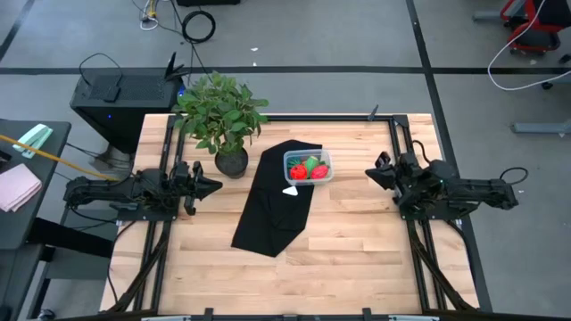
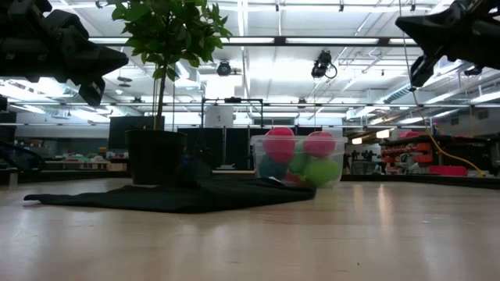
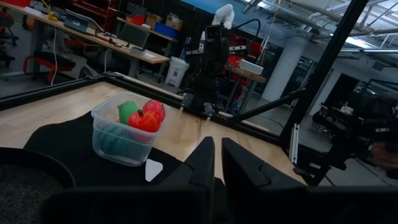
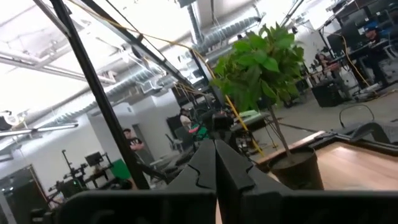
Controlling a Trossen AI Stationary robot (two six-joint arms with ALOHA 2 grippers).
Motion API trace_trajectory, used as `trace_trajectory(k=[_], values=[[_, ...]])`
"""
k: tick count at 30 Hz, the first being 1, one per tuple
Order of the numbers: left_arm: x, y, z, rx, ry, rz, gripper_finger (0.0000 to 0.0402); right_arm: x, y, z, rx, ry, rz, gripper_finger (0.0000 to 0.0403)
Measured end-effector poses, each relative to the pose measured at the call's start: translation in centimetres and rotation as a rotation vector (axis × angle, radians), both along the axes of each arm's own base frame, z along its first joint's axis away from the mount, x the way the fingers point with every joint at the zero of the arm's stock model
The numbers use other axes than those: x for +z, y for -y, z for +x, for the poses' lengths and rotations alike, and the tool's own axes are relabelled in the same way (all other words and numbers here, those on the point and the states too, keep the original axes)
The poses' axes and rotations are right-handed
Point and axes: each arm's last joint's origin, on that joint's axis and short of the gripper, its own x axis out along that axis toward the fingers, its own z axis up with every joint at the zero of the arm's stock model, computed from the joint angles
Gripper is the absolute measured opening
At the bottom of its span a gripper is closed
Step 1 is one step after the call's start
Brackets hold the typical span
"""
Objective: Pick and placing Produce into tupperware
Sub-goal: Return to Home Position
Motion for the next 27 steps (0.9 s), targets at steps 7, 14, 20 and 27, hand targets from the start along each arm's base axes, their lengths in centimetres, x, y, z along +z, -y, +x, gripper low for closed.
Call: trace_trajectory(k=[7,14,20,27], values=[[0.0,0.0,0.0,0.000,0.000,0.000,0.0038,-0.6,0.1,0.2,-0.031,-0.052,-0.016,0.0000],[0.0,0.0,0.0,0.000,0.000,0.000,0.0028,-0.7,0.0,0.2,-0.029,-0.065,-0.130,0.0000],[0.0,0.0,0.0,0.000,0.000,0.000,0.0034,-1.5,-0.1,0.4,-0.076,-0.156,-0.365,0.0000],[0.0,0.0,0.0,0.000,0.000,0.000,0.0040,-3.1,0.0,0.6,-0.068,-0.325,-0.388,0.0000]])
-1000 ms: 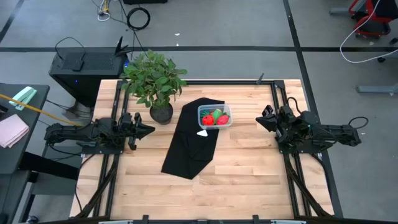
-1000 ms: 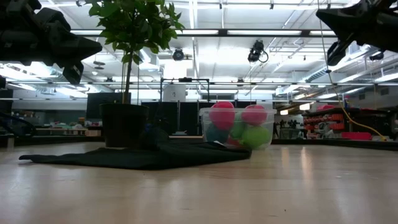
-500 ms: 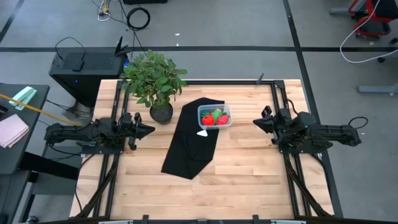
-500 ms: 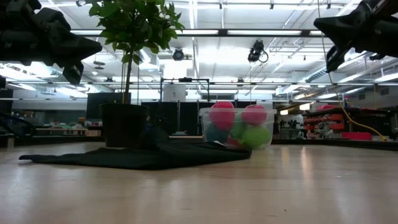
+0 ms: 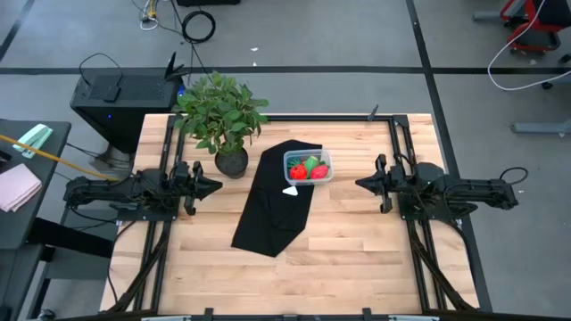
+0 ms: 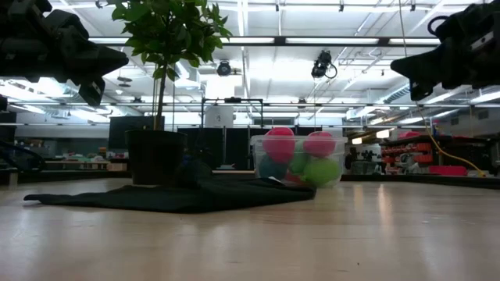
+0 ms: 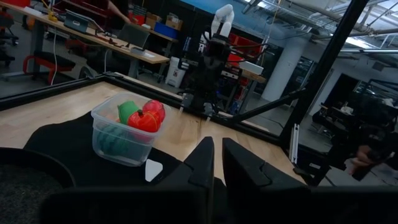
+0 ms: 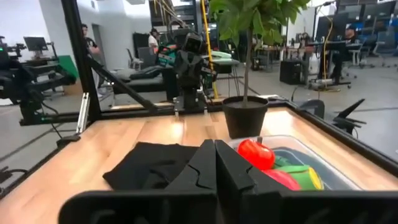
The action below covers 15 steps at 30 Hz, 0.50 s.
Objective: Pick and placing Produce into tupperware
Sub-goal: Return to Home Position
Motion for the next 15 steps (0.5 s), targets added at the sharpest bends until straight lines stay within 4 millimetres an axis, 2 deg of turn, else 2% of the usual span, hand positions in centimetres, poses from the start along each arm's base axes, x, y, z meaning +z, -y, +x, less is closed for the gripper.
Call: trace_trajectory(k=[9,15], values=[[0.01,0.00,0.00,0.000,0.000,0.000,0.0028,0.15,0.01,-0.07,-0.007,-0.019,-0.035,0.0000],[0.00,0.00,0.00,0.000,0.000,0.000,0.0034,-0.03,0.05,0.07,-0.017,-0.043,-0.054,0.0001]])
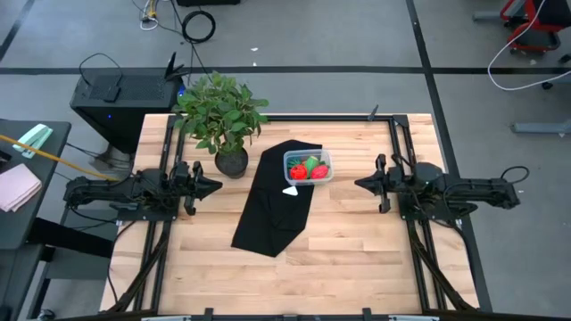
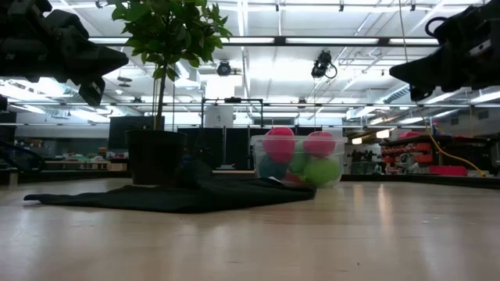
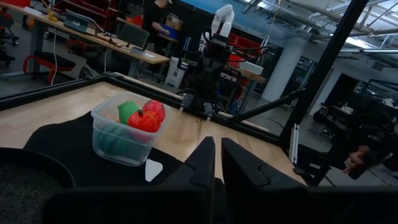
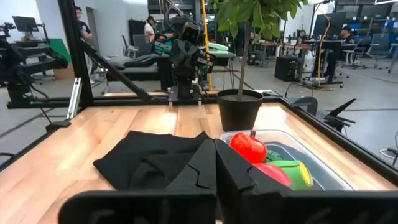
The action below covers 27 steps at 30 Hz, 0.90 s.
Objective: Pick and placing Produce into tupperware
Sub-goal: Return to Home Position
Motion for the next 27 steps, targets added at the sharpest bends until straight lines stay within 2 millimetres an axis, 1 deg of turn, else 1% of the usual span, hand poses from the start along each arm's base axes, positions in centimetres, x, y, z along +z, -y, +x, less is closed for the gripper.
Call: trace_trajectory(k=[5,11,17,27], values=[[0.00,0.00,0.00,0.000,0.000,0.000,0.0040,-0.13,0.01,0.11,-0.001,-0.017,0.001,0.0017],[0.00,0.00,0.00,0.000,0.000,0.000,0.0034,-0.13,0.01,0.11,-0.001,-0.017,0.001,0.0034],[0.00,0.00,0.00,0.000,0.000,0.000,0.0028,-0.13,0.01,0.11,-0.001,-0.017,0.001,0.0034],[0.01,0.00,0.00,0.000,0.000,0.000,0.0040,-0.13,0.01,0.11,-0.001,-0.016,0.002,0.0034]])
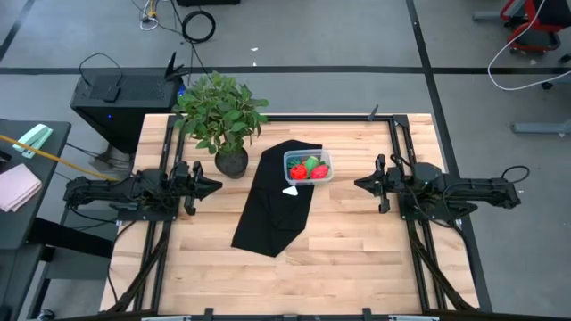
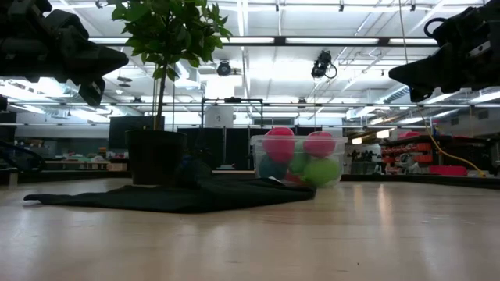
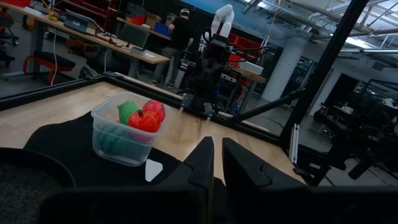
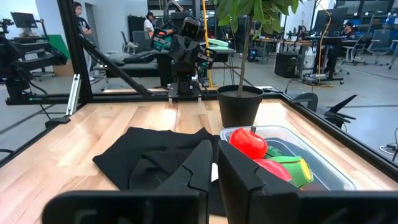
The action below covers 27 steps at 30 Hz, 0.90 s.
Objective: Pick and placing Produce into tupperware
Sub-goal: Return to Home Position
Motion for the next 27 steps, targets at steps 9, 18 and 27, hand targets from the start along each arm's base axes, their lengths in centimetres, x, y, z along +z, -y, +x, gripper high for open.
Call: trace_trajectory(k=[9,18,27], values=[[-0.01,0.00,0.00,0.000,0.000,0.000,0.0029,0.00,0.00,0.00,0.000,0.000,0.000,0.0034],[-0.01,0.00,0.00,0.000,0.000,0.000,0.0037,0.00,0.00,0.00,0.000,0.000,0.000,0.0035],[-0.01,0.00,0.00,0.000,0.000,0.000,0.0035,0.01,0.00,0.00,0.000,0.001,0.000,0.0035]])
